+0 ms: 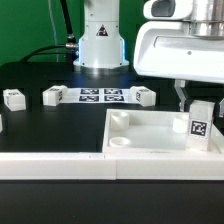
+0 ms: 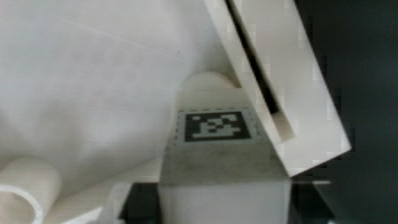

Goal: Assemble square table

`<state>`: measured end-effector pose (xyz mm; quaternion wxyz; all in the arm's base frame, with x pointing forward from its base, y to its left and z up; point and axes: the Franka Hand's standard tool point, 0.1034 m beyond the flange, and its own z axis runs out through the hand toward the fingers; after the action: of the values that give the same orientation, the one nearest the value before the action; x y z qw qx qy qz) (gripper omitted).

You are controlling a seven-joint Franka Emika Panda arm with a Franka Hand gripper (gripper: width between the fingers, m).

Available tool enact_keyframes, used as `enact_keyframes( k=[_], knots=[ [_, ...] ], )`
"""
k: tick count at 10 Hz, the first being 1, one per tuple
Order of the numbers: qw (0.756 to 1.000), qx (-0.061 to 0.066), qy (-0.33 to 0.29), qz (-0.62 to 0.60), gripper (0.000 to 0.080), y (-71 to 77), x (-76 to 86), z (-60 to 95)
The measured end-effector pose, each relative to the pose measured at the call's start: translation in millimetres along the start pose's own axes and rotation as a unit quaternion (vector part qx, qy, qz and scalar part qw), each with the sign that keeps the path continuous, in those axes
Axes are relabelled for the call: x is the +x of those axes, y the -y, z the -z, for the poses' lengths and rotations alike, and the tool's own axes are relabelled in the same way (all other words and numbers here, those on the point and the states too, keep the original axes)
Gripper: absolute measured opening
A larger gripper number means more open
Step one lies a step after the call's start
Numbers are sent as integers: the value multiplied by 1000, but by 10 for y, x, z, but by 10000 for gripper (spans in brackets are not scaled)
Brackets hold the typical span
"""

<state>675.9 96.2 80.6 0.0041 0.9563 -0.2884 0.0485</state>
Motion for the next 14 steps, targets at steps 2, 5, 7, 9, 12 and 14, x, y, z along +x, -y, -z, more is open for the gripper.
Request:
enact_keyframes(
  k=[2, 5, 7, 9, 12, 14],
  knots=[
    [999, -8, 3, -52, 294, -133, 61, -2],
    [997, -14, 2, -82, 295, -180, 78, -6],
    [997, -12, 2, -82, 501, -168, 76, 6],
    [997, 5, -2, -80, 643, -110, 62, 309],
    [997, 13, -1, -78, 648, -92, 99, 607],
    [997, 12, -1, -78, 649, -96, 95, 586]
  ],
)
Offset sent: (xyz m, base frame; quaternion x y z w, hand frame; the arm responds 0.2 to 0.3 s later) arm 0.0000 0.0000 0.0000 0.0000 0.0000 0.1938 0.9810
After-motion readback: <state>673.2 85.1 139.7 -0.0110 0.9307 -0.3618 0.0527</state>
